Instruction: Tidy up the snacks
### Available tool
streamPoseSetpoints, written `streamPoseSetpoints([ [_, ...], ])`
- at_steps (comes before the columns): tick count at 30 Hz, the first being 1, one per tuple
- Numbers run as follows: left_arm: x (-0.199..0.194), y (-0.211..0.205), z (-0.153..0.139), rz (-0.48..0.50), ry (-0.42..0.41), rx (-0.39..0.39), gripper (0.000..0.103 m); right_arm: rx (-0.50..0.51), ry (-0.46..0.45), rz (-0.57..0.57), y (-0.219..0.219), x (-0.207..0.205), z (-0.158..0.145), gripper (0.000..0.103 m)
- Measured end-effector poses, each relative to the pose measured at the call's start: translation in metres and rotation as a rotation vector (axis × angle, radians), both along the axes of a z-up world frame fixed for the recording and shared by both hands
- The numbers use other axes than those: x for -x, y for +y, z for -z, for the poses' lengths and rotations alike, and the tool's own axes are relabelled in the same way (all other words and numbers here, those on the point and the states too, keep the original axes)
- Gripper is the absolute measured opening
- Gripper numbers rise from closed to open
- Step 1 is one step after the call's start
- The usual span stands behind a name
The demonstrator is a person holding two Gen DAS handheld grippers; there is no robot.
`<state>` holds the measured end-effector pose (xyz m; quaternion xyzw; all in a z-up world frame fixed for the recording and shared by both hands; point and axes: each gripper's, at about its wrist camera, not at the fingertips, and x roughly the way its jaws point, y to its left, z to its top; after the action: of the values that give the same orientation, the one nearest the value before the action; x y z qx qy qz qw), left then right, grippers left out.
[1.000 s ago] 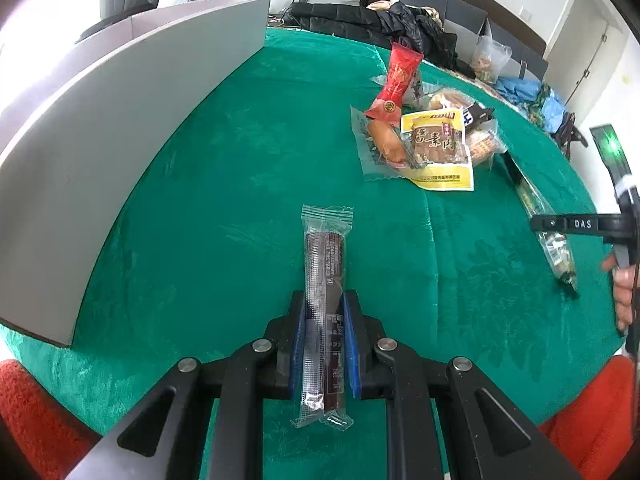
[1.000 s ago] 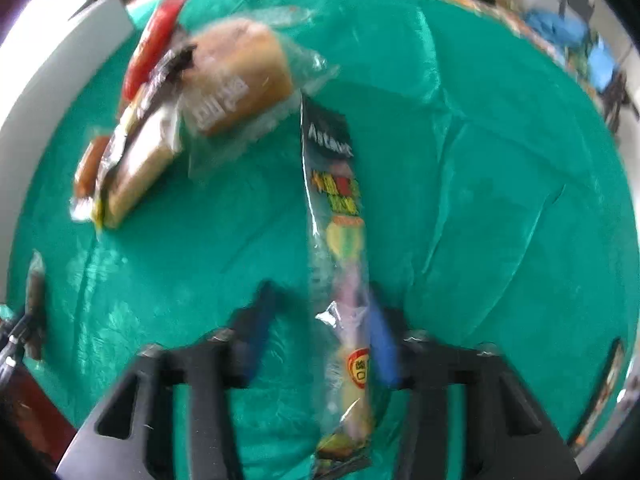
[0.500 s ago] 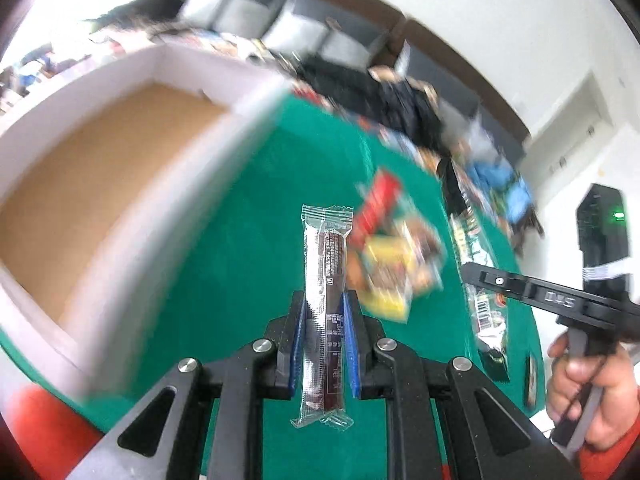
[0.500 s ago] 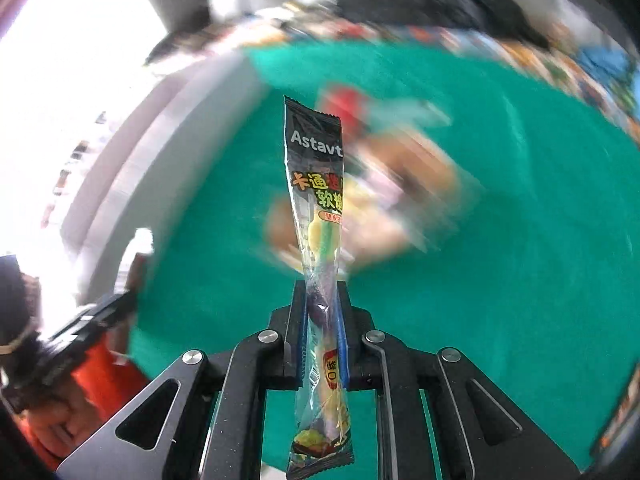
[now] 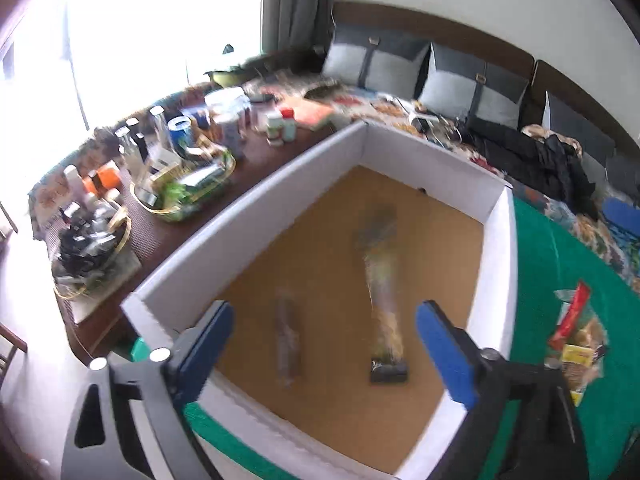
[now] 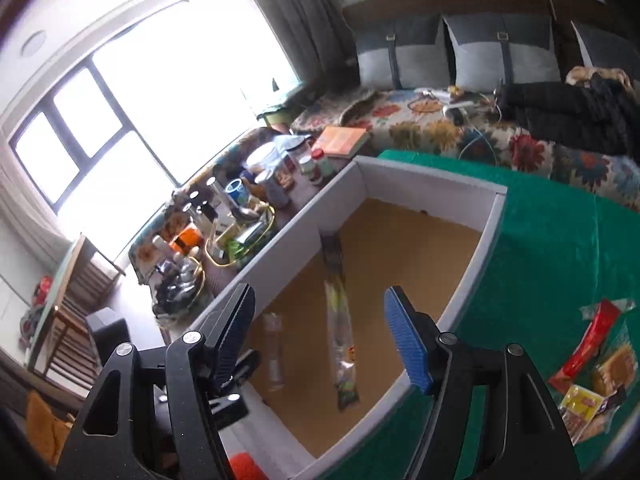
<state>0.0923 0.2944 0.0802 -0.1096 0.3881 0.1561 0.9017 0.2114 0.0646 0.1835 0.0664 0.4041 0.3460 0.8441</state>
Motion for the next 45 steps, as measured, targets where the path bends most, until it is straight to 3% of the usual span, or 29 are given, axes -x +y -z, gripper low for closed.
streamPoseSetpoints([
  [2, 0.003, -0.005, 0.007, 0.006, 0.003, 0.015, 0.098, 0.054, -0.052, 0.011, -0.012, 0.005, 0.006, 0.070],
  [6, 0.012, -0.043, 0.010, 0.087, -0.022, 0.062, 0.098, 0.216, -0.135, 0.070, -0.074, 0.016, 0.049, 0.071],
  [15, 0.045, -0.216, 0.009, 0.478, -0.044, 0.132, 0.099, 0.496, -0.084, 0.308, -0.266, 0.079, 0.165, 0.071],
  [18, 0.049, -0.273, 0.037, 0.558, 0.013, 0.108, 0.099, 0.547, -0.055, 0.403, -0.324, 0.108, 0.191, 0.071],
  [21, 0.046, -0.319, 0.086, 0.595, 0.108, 0.081, 0.099, 0.557, -0.008, 0.503, -0.374, 0.130, 0.211, 0.071],
  [23, 0.044, -0.338, 0.112, 0.619, 0.154, 0.023, 0.099, 0.552, 0.006, 0.554, -0.394, 0.139, 0.215, 0.071],
  [27, 0.034, -0.348, 0.141, 0.630, 0.204, -0.100, 0.099, 0.489, 0.029, 0.630, -0.418, 0.146, 0.218, 0.072],
  [31, 0.023, -0.335, 0.147, 0.585, 0.185, -0.055, 0.103, 0.489, 0.031, 0.627, -0.421, 0.132, 0.217, 0.075],
  [40, -0.015, -0.321, 0.153, 0.518, 0.122, -0.055, 0.103, 0.447, 0.084, 0.724, -0.429, 0.104, 0.231, 0.092],
  [45, -0.019, -0.320, 0.154, 0.501, 0.119, -0.056, 0.103, 0.443, 0.086, 0.725, -0.430, 0.105, 0.231, 0.093],
])
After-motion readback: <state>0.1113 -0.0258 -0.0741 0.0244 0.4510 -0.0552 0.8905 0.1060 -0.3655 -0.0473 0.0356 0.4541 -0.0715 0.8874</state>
